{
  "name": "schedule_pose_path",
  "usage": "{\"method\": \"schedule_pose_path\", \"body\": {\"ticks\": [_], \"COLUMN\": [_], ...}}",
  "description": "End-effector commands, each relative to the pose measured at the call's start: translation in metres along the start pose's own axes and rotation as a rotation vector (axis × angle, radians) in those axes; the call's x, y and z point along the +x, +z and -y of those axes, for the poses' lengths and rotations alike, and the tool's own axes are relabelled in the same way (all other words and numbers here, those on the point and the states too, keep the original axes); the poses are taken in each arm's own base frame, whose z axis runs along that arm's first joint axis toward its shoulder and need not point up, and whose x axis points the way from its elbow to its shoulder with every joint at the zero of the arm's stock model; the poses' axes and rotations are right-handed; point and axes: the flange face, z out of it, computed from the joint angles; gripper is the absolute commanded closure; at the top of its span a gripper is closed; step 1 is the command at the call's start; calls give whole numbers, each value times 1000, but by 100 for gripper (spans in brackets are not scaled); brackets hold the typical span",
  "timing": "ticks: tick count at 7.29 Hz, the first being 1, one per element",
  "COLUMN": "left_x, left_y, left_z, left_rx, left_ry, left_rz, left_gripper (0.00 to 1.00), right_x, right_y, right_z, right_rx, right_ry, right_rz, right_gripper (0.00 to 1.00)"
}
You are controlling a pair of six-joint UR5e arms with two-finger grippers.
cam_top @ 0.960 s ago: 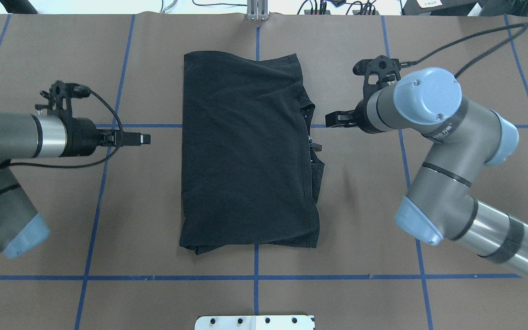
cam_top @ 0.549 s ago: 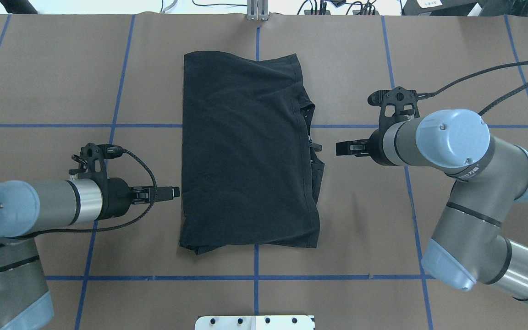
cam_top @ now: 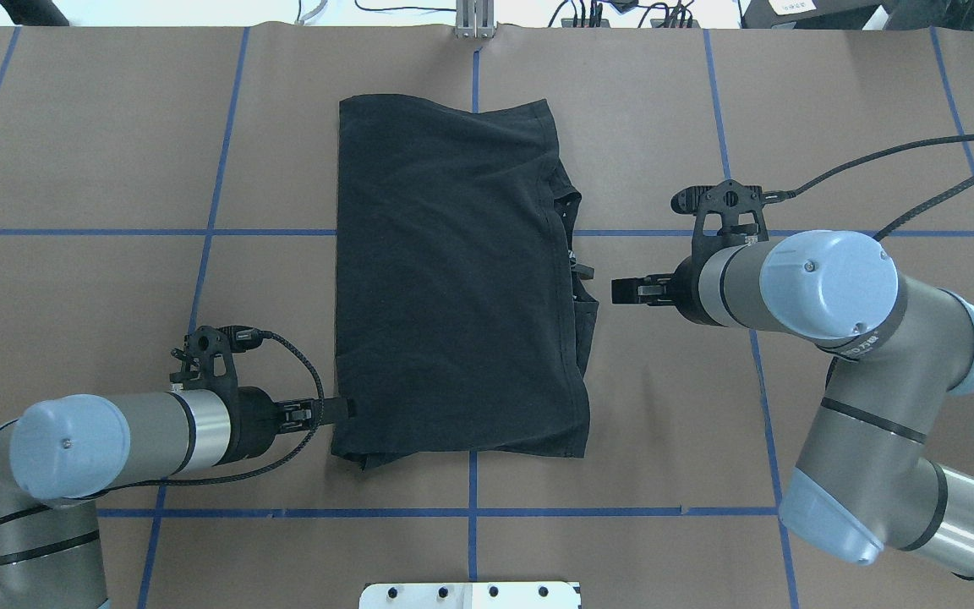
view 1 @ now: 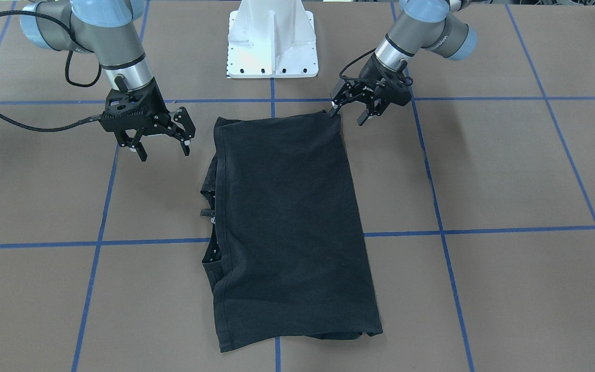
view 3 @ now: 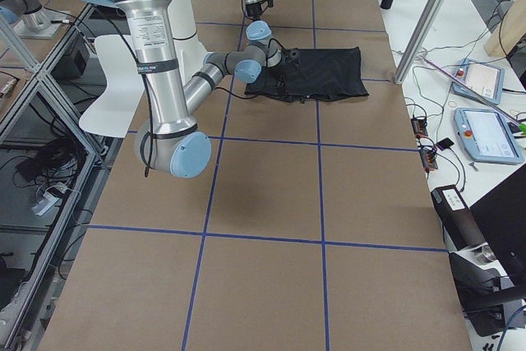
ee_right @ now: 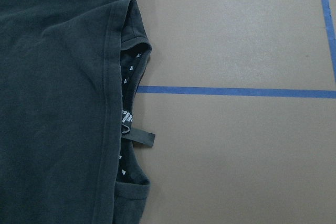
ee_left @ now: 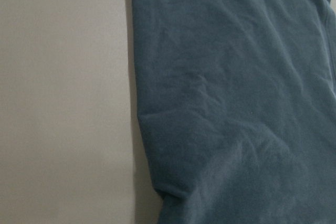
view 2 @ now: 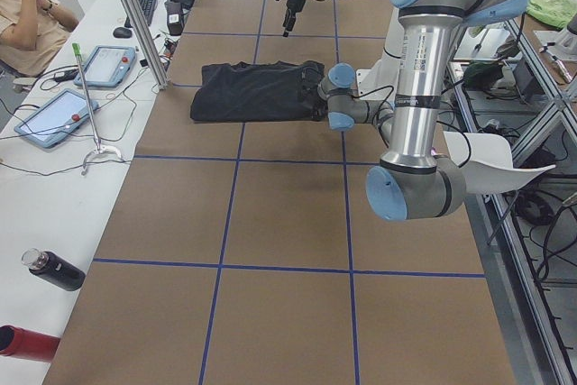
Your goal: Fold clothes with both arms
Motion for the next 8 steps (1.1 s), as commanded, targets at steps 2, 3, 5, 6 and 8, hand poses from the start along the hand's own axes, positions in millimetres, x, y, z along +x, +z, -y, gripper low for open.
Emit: {"method": "schedule_pose_path", "body": {"ticks": [2, 3, 5, 6, 8], "left_x": [5, 6, 9, 8, 9], "left_y": [22, 25, 27, 27, 27], "left_z": [-14, -27, -39, -42, -44], "left_rx": [-26, -49, -70, -74, -77], "left_ry": [-4, -37, -37, -36, -38], "left_rz": [10, 9, 7, 8, 7], "left_gripper": [19, 29, 37, 37, 57], "right_x": [-1, -1, -2, -2, -2], "right_y": [0, -1, 0, 0, 0], "right_z": [0, 1, 0, 0, -1], "right_rx": [4, 4, 3, 3, 2], "right_ry": [0, 0, -1, -1, -2], "right_rz": [0, 1, 2, 2, 2], "right_gripper": [0, 0, 0, 0, 0]}}
